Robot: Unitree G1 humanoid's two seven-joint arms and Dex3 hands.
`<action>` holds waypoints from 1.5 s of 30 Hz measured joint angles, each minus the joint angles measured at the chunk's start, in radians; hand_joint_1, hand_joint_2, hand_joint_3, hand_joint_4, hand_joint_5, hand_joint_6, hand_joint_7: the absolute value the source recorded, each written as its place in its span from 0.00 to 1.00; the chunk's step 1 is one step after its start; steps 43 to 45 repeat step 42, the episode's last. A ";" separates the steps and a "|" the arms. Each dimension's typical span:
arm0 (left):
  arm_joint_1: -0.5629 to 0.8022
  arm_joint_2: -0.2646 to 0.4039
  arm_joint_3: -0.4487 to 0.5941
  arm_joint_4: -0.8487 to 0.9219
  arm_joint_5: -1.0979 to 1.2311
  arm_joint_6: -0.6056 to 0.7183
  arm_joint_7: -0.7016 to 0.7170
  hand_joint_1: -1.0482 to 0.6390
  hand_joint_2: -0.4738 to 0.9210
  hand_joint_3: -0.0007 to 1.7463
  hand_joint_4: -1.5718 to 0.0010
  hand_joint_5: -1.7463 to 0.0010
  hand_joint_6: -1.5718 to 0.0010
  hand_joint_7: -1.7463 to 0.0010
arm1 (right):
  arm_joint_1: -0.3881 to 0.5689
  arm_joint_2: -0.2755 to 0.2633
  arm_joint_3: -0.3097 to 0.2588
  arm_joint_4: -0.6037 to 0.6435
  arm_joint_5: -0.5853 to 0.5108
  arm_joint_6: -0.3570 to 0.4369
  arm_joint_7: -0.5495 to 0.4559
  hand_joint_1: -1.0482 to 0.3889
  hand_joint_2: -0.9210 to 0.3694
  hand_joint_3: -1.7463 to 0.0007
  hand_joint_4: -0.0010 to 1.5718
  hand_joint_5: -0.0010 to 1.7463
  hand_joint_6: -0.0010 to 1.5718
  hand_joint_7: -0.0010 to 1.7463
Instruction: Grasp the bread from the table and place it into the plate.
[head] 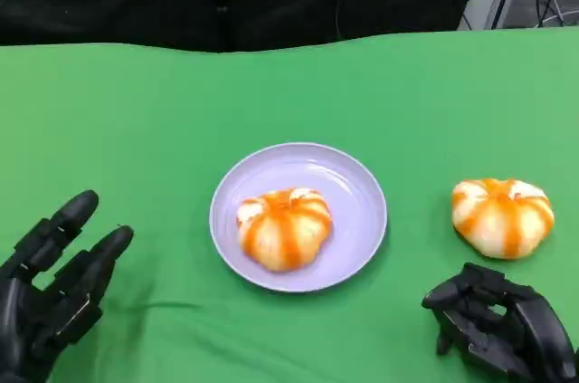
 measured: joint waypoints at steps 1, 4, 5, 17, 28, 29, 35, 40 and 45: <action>-0.001 -0.001 0.001 0.005 0.008 -0.008 0.018 0.65 0.99 0.27 0.28 0.97 0.39 0.98 | -0.001 0.000 -0.001 0.001 0.000 0.000 0.001 0.55 0.01 0.78 0.43 0.99 0.54 0.56; -0.004 -0.002 0.001 0.018 0.031 -0.028 0.054 0.63 0.97 0.31 0.27 0.67 0.25 0.97 | -0.003 0.000 -0.003 0.005 0.000 0.000 0.001 0.55 0.00 0.77 0.42 0.98 0.54 0.55; -0.004 -0.002 0.000 0.023 0.045 -0.041 0.067 0.63 0.95 0.34 0.31 0.52 0.21 0.96 | -0.003 0.000 -0.003 0.005 0.000 0.000 0.001 0.55 0.00 0.77 0.43 0.98 0.54 0.55; -0.004 0.016 -0.011 0.035 0.098 -0.132 0.094 0.65 0.88 0.48 0.41 0.15 0.43 0.30 | -0.004 0.000 -0.003 0.008 0.000 -0.001 0.001 0.55 0.00 0.78 0.42 0.98 0.54 0.55; 0.024 0.025 -0.028 0.037 0.119 -0.149 0.091 0.64 0.88 0.49 0.46 0.07 0.48 0.20 | -0.005 0.000 -0.005 0.009 0.002 0.000 0.010 0.56 0.00 0.78 0.42 0.99 0.54 0.55; 0.025 0.027 -0.029 0.037 0.120 -0.151 0.091 0.64 0.87 0.49 0.46 0.07 0.48 0.20 | -0.005 0.000 -0.006 0.009 0.003 0.000 0.010 0.56 0.00 0.78 0.42 0.99 0.54 0.55; 0.032 0.041 -0.035 0.037 0.130 -0.166 0.092 0.65 0.85 0.53 0.47 0.05 0.49 0.19 | -0.005 0.000 -0.006 0.009 0.003 0.000 0.011 0.55 0.00 0.77 0.42 0.98 0.54 0.55; 0.036 0.043 -0.037 0.048 0.134 -0.168 0.095 0.64 0.84 0.53 0.47 0.04 0.48 0.18 | -0.005 0.000 -0.007 0.009 0.010 0.000 0.017 0.56 0.00 0.78 0.43 0.99 0.54 0.55; 0.037 0.043 -0.039 0.050 0.139 -0.168 0.102 0.64 0.84 0.54 0.47 0.04 0.48 0.18 | -0.005 0.000 -0.008 0.009 0.013 0.000 0.017 0.56 0.00 0.78 0.43 0.98 0.54 0.55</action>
